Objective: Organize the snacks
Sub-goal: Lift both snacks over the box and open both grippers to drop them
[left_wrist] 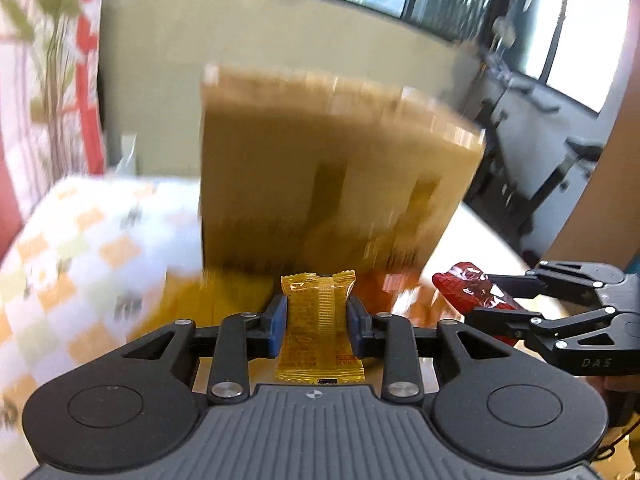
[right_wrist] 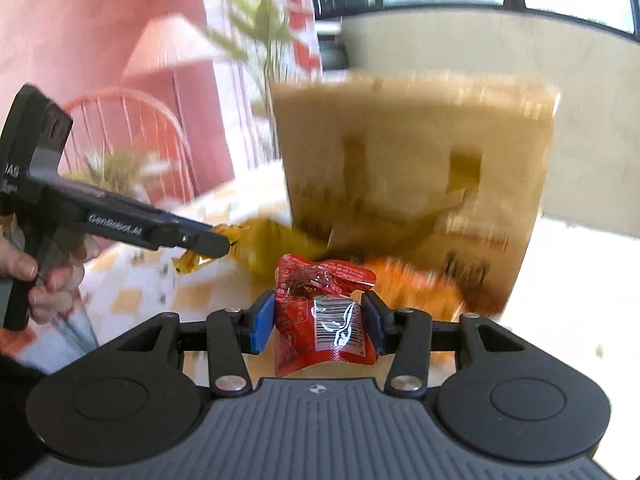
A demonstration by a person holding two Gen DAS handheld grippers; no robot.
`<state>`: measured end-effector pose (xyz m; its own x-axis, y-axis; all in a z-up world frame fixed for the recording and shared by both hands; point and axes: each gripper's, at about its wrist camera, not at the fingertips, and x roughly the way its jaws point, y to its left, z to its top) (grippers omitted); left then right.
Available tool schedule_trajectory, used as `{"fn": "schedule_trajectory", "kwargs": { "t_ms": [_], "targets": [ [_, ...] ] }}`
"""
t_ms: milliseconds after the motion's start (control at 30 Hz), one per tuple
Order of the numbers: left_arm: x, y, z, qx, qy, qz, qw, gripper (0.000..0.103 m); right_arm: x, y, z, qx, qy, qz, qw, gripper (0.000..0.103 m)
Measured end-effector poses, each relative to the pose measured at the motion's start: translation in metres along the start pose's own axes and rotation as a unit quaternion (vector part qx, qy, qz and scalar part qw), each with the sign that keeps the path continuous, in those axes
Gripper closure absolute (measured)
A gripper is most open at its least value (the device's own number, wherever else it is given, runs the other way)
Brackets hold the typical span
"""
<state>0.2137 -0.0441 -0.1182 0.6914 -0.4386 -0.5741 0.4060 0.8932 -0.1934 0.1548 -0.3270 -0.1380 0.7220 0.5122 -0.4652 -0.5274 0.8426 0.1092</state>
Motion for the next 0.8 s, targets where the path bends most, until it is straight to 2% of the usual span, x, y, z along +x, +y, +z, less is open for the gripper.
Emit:
{"fn": "schedule_trajectory", "kwargs": {
  "t_ms": [100, 233, 367, 467, 600, 633, 667, 700, 767, 800],
  "targets": [
    [0.000, 0.000, 0.036, 0.012, -0.041, 0.001, 0.9991, 0.070, -0.004, -0.012, 0.035, -0.014, -0.036, -0.011, 0.999, 0.054],
    [0.004, -0.006, 0.087, 0.036, -0.091, 0.001, 0.9952, 0.070, 0.003, -0.029, 0.081, -0.050, -0.079, -0.053, 0.994, 0.054],
    [0.029, -0.010, 0.134, 0.043, -0.108, 0.009, 0.9932, 0.070, 0.029, -0.052, 0.122, -0.059, -0.104, -0.107, 0.987, 0.054],
    [0.058, -0.016, 0.155, 0.041, -0.127, 0.043, 0.9902, 0.070, 0.064, -0.072, 0.143, -0.045, -0.098, -0.128, 0.986, 0.054],
    [0.099, -0.024, 0.165, 0.040, -0.116, 0.065, 0.9903, 0.068, 0.105, -0.091, 0.154, -0.001, -0.073, -0.148, 0.986, 0.054],
    [0.105, -0.025, 0.165, 0.039, -0.110, 0.066, 0.9910, 0.067, 0.113, -0.093, 0.153, 0.001, -0.069, -0.156, 0.985, 0.049],
    [0.107, -0.023, 0.164, 0.034, -0.106, 0.066, 0.9916, 0.059, 0.118, -0.095, 0.152, 0.000, -0.066, -0.161, 0.985, 0.045],
    [0.110, -0.021, 0.162, 0.027, -0.102, 0.071, 0.9918, 0.046, 0.121, -0.095, 0.150, -0.002, -0.067, -0.169, 0.983, 0.042],
    [0.108, -0.019, 0.157, 0.021, -0.106, 0.086, 0.9905, 0.032, 0.117, -0.099, 0.145, 0.004, -0.074, -0.164, 0.984, 0.039],
    [0.103, -0.019, 0.153, 0.025, -0.112, 0.090, 0.9893, 0.030, 0.113, -0.101, 0.142, 0.008, -0.080, -0.158, 0.984, 0.034]
  ]
}}
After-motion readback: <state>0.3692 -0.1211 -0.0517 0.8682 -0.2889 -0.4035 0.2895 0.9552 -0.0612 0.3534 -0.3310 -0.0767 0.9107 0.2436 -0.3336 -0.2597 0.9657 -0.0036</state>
